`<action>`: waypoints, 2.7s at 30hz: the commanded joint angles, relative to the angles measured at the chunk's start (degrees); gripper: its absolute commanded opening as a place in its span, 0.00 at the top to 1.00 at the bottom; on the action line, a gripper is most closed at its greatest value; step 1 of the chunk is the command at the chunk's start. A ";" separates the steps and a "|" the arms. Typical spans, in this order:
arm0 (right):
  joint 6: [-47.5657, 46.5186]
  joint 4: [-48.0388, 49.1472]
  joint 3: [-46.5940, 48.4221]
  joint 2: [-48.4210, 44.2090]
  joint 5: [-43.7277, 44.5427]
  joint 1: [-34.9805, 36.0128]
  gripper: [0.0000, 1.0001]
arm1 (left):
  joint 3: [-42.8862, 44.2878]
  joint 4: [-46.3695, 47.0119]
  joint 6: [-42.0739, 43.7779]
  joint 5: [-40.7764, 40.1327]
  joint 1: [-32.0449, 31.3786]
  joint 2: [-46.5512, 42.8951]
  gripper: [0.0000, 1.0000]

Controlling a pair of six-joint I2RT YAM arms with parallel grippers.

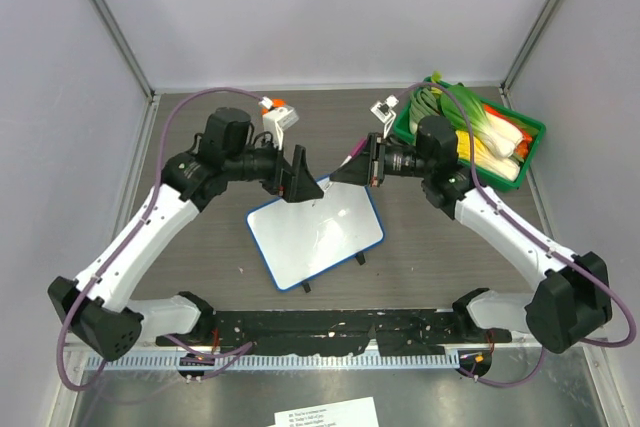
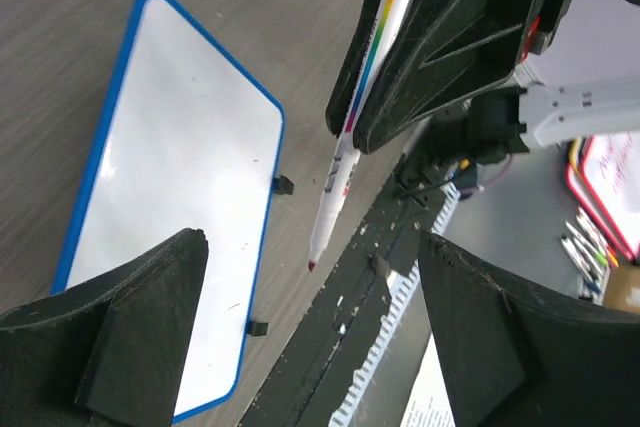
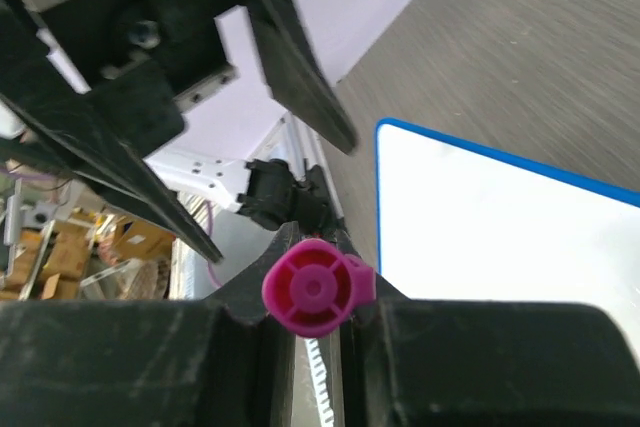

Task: Write a sentence on the whiteboard
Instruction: Pick up the whiteboard marker at the center of the board, then move the whiteboard to the center of the board.

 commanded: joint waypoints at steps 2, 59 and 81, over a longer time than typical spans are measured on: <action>-6.61 -8.97 0.02 -4.81 12.36 -0.92 0.99 | -2.04 -0.80 -6.50 -12.63 0.28 -6.61 0.10; -7.58 -16.02 -10.62 -12.37 23.29 -9.97 0.99 | -37.38 6.32 -62.94 -61.42 -43.05 7.09 0.47; -6.35 -15.67 -6.93 -13.07 22.58 -10.41 0.99 | -34.22 5.26 -52.23 -67.40 -39.44 13.33 1.00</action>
